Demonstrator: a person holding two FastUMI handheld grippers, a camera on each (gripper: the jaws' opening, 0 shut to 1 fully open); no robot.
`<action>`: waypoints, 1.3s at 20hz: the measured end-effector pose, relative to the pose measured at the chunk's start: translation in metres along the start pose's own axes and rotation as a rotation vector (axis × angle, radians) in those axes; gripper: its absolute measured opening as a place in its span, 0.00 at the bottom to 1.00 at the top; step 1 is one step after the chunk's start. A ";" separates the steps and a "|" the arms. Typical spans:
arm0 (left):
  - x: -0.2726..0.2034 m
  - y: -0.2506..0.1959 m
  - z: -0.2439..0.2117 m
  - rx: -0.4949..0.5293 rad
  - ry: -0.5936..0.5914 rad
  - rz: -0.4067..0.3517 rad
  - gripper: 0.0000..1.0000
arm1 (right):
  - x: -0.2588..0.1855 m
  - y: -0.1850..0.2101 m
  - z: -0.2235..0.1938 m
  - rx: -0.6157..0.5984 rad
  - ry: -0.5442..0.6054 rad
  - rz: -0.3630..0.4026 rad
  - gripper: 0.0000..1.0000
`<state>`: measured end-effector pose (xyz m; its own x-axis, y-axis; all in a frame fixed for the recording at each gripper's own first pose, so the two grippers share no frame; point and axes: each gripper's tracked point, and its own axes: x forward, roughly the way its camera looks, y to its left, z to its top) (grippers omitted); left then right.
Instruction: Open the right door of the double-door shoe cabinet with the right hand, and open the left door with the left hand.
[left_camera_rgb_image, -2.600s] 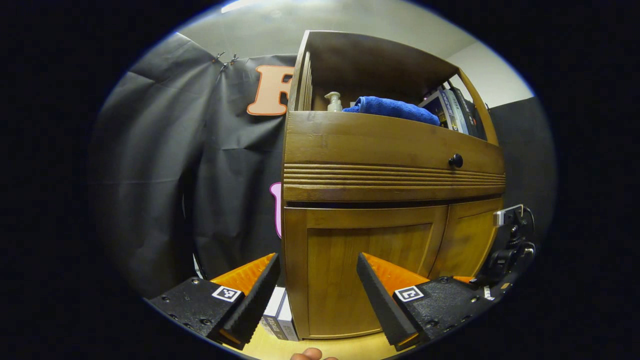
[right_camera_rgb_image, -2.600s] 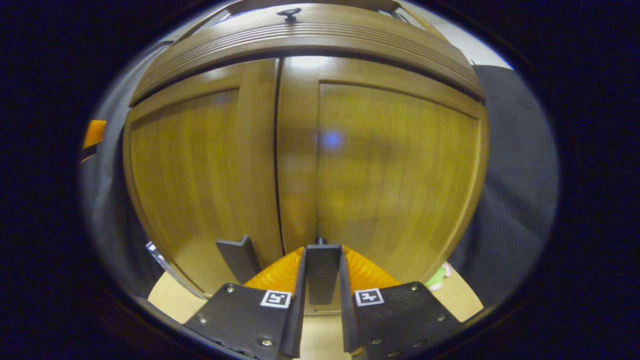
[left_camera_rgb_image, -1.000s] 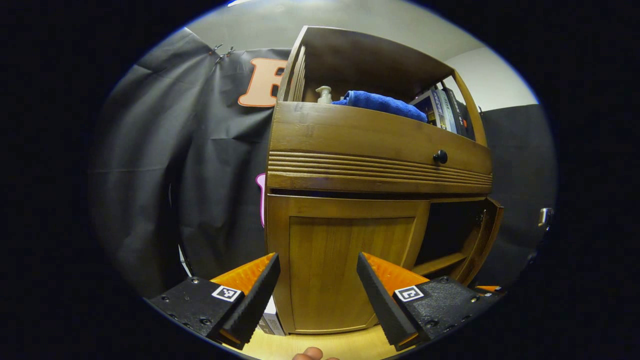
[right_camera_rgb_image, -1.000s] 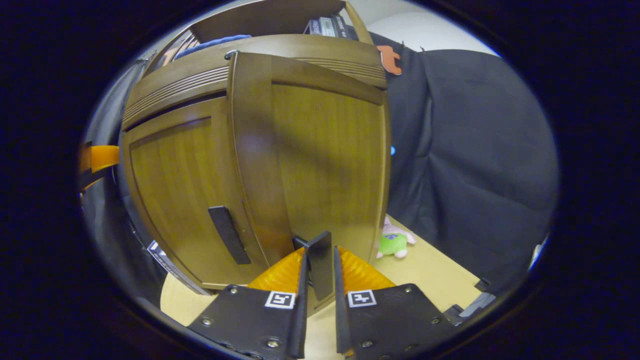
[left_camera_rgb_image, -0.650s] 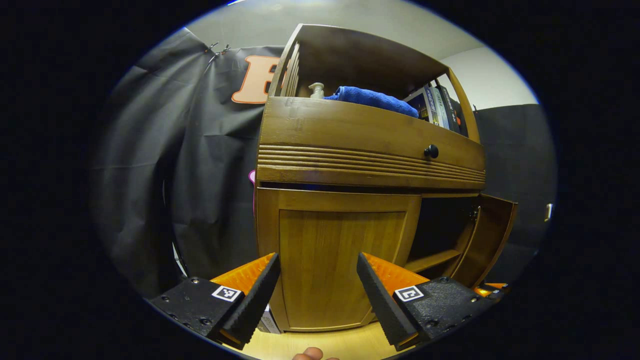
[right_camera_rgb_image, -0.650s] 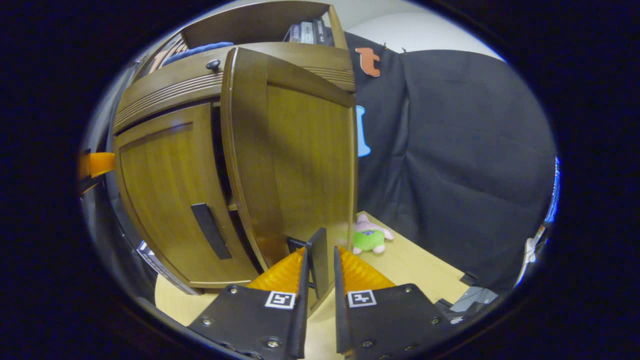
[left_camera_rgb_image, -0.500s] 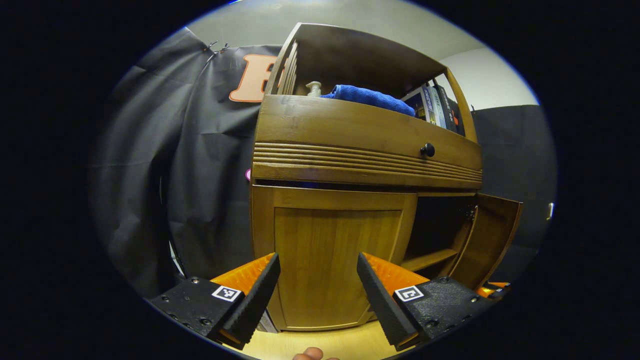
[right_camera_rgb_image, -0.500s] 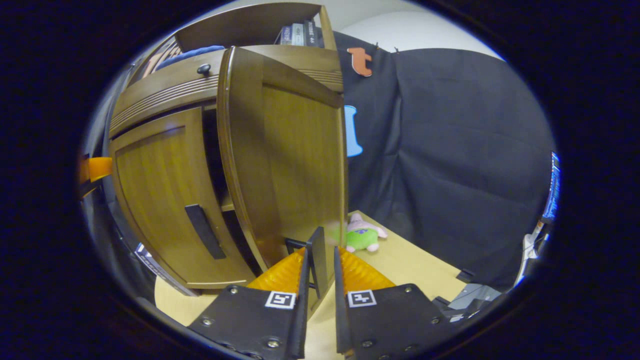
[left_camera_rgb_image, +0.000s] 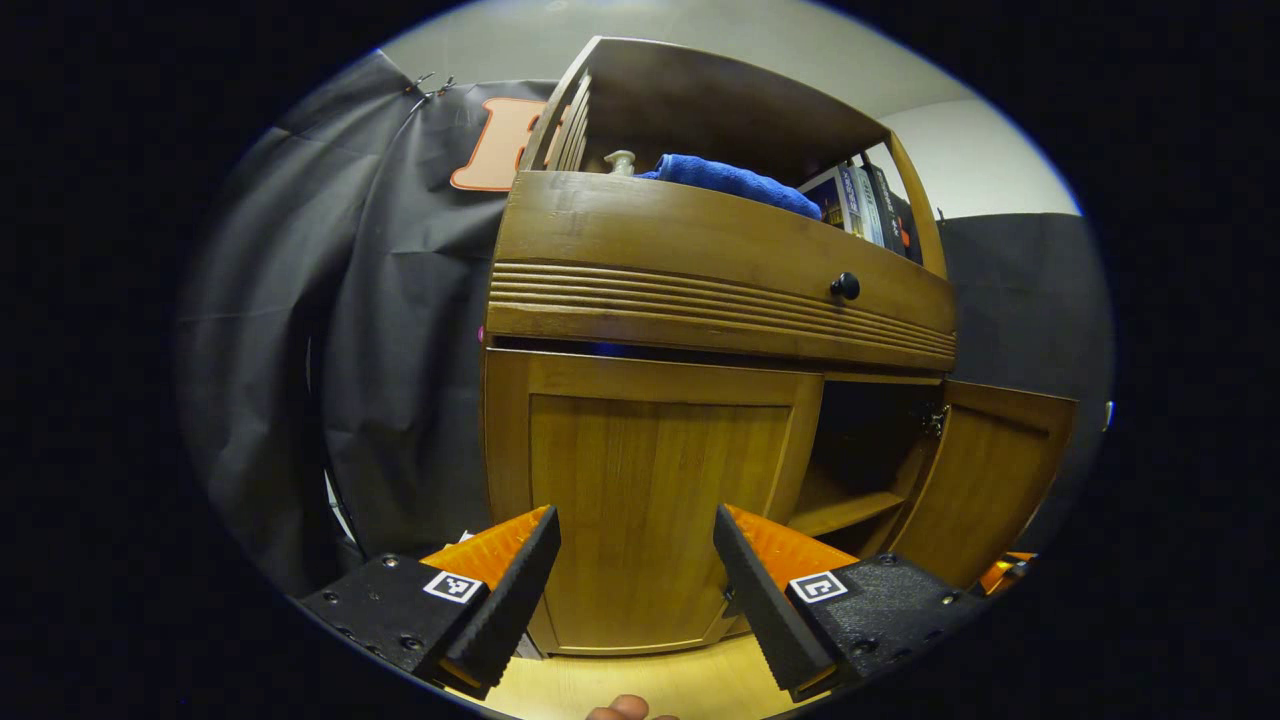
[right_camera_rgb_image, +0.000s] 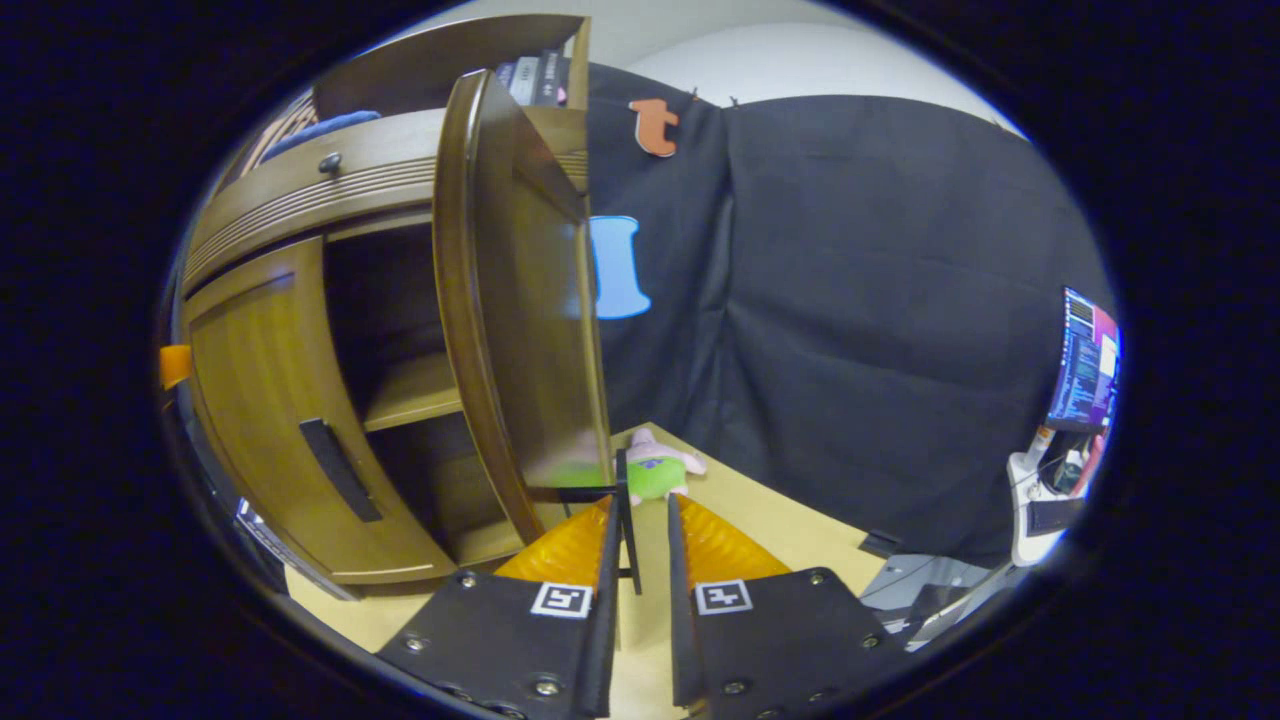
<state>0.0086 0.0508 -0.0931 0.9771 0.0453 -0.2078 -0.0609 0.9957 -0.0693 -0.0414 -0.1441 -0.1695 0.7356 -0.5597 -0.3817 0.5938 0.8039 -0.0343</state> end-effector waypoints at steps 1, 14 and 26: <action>0.001 -0.001 -0.001 0.000 0.002 0.000 0.96 | 0.002 -0.006 0.001 -0.001 -0.001 -0.007 0.24; 0.009 -0.009 -0.012 -0.002 0.045 -0.010 0.96 | 0.014 -0.071 0.015 -0.039 -0.027 -0.036 0.23; 0.017 -0.025 -0.024 0.012 0.077 -0.027 0.96 | 0.021 -0.081 0.026 -0.081 -0.061 -0.063 0.17</action>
<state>0.0218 0.0251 -0.1184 0.9597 0.0130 -0.2806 -0.0324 0.9974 -0.0647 -0.0656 -0.2267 -0.1506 0.7175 -0.6191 -0.3192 0.6133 0.7788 -0.1316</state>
